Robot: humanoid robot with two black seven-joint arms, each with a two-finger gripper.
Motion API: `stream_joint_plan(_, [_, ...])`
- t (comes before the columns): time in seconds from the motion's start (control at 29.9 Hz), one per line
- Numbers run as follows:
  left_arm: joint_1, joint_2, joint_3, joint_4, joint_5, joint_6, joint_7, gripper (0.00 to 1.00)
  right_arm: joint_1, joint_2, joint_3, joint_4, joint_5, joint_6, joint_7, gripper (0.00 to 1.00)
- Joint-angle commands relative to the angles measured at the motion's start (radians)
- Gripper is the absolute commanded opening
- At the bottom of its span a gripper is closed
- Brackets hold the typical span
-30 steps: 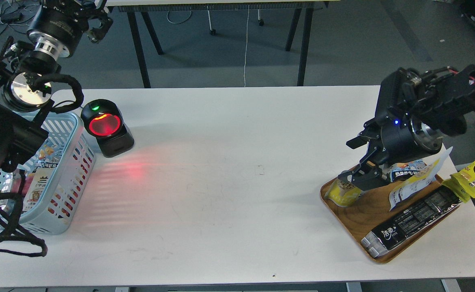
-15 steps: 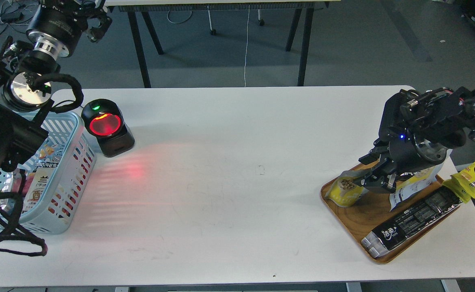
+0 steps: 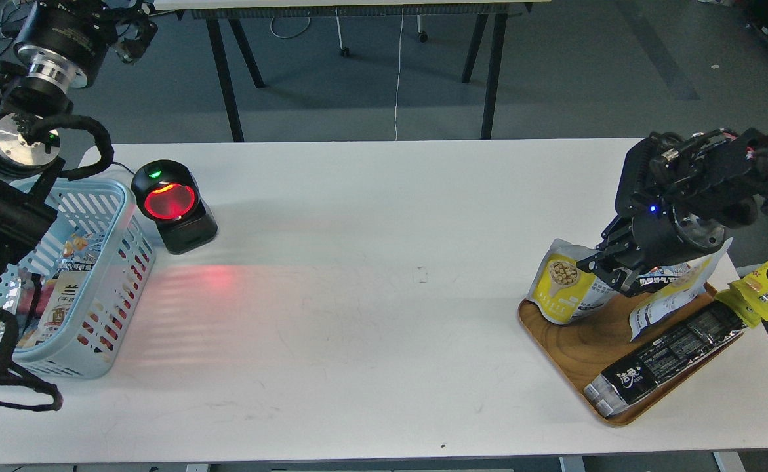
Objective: Scan snack and place in basket
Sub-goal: 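Grasp the yellow snack bag with the right gripper and lift it, then carry the yellow bag toward the table center and lower it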
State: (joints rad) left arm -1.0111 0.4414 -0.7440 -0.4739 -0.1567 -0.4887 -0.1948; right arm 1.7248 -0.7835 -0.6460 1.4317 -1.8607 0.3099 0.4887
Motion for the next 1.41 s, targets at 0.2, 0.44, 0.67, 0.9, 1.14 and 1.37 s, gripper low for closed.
stream_joint_plan(0.2, [-0.004,0.010,0.002,0.000,0.000,0.000,0.003,1.00,0.171,0.105,0.029,0.006,0.129,-0.003,0.000,0.00])
stream_joint_plan(0.44, [-0.003,0.007,0.002,-0.002,0.000,0.000,0.003,1.00,0.173,0.260,0.048,-0.008,0.146,-0.012,0.000,0.00])
stream_joint_plan(0.67, [-0.003,0.002,0.002,-0.002,0.000,0.000,0.008,1.00,0.156,0.414,0.074,-0.145,0.153,-0.032,0.000,0.00])
stream_joint_plan(0.9, [-0.003,0.002,0.002,0.000,0.000,0.000,0.006,1.00,0.096,0.584,0.111,-0.283,0.183,-0.035,0.000,0.00])
stream_joint_plan(1.14, [-0.003,0.000,0.002,0.000,0.000,0.000,0.005,1.00,0.047,0.690,0.117,-0.353,0.183,-0.038,0.000,0.00])
stream_joint_plan(1.37, [0.002,-0.003,0.002,0.000,0.000,0.000,0.002,1.00,0.019,0.756,0.117,-0.415,0.183,-0.038,0.000,0.00])
